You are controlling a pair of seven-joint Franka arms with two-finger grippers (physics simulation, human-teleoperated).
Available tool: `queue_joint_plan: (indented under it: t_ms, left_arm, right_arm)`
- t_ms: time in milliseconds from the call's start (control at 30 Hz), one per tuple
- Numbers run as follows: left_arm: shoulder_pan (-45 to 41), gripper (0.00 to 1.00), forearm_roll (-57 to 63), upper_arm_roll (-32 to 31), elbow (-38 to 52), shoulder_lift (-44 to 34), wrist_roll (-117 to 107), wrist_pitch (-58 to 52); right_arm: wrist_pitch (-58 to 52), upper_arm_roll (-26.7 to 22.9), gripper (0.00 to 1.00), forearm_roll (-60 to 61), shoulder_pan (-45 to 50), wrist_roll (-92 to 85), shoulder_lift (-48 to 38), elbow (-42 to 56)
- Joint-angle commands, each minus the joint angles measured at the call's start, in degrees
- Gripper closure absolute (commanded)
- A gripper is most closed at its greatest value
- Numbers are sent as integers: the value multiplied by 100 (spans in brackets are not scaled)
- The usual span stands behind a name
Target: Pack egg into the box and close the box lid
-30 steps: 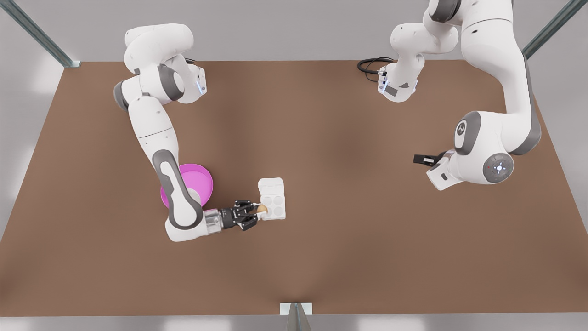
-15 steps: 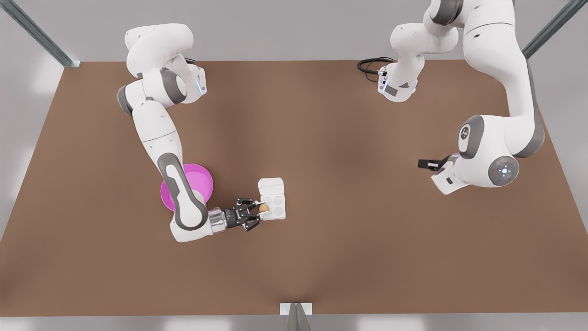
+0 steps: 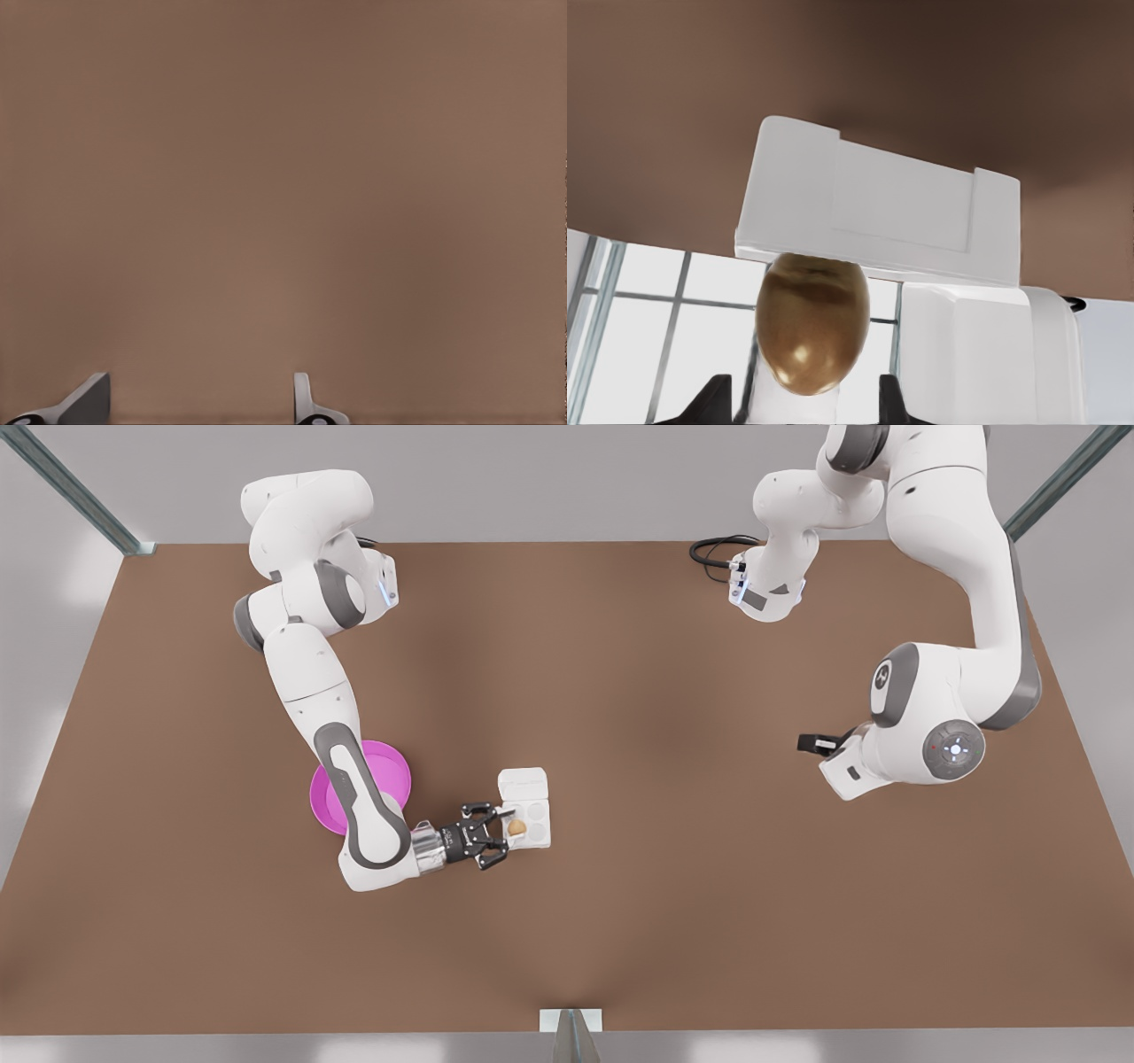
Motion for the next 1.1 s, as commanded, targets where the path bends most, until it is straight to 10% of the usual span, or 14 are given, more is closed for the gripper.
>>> queue_joint_plan:
  t_ms: [0, 200, 300, 367, 600, 767, 900, 1067]
  left_arm:
    - [-4, 0, -129, -3, 176, -7, -130, -354]
    - [-250, 0, -384, -537, -279, 169, -593, -13]
    - [-469, 63, -287, -1260, -378, 178, -1613, 287]
    - [-1155, 77, -252, -1321, -351, 266, -3011, 682]
    - [-2061, 78, -604, -1348, 484, 1400, -4814, 1895]
    - [-2465, 79, -867, -1480, 317, 1584, -5886, 2994]
    - [-2729, 79, -876, -1497, 308, 1778, -6018, 3635]
    - [-2922, 79, -762, -1480, 308, 2164, -6018, 4418]
  right_arm:
    - [-42, 9, 0, -13, 0, 399, -9, -2]
    - [-244, -43, 0, -13, -105, 399, -26, 7]
    - [-244, -26, 0, 31, -219, 416, -44, 42]
    - [-253, -34, 0, 31, -342, 408, -62, 60]
    - [-350, -263, 0, -22, -712, 320, -299, 1018]
    - [-781, -447, 0, -8810, -334, -5899, -1617, 991]
    - [-411, -114, 0, -8310, -430, -8962, -3032, 895]
    - [-534, -439, 0, -8231, -52, -5947, -5440, -1513]
